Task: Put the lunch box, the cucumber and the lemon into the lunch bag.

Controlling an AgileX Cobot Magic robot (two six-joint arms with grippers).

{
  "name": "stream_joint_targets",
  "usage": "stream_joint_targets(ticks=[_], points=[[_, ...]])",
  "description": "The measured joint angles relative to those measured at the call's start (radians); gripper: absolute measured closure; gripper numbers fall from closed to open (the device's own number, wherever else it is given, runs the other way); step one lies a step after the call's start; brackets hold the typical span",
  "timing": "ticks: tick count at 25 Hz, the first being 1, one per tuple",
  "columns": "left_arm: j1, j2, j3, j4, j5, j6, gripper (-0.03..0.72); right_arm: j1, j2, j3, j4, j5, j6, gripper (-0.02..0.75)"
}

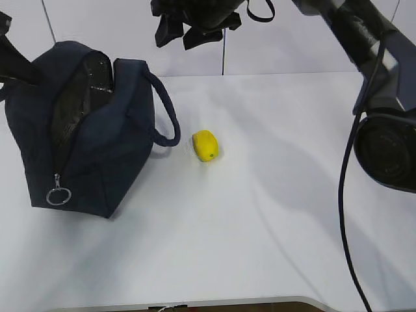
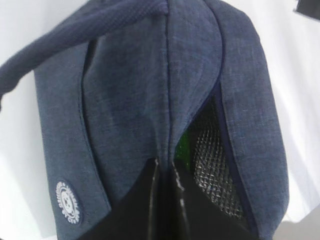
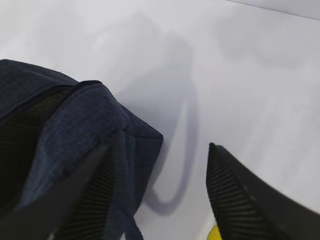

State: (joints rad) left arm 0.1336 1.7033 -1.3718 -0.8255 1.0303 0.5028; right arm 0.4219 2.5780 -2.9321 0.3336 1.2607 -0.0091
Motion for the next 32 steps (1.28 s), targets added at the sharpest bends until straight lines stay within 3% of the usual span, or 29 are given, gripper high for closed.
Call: stream_joint_targets(ticks=[10, 19, 32], points=[[0.0, -0.002, 0.0, 0.066, 0.038, -0.016, 0.699, 0.0, -0.004, 0.042, -0.004, 0.0, -0.026, 0.269], [0.0, -0.002, 0.0, 0.106, 0.036, -0.04, 0.699, 0.0, -0.179, 0.417, -0.058, -0.005, -0.096, 0.269], [0.0, -0.002, 0.0, 0.106, 0.044, -0.044, 0.699, 0.0, -0.251, 0.673, -0.091, -0.008, -0.124, 0.272]])
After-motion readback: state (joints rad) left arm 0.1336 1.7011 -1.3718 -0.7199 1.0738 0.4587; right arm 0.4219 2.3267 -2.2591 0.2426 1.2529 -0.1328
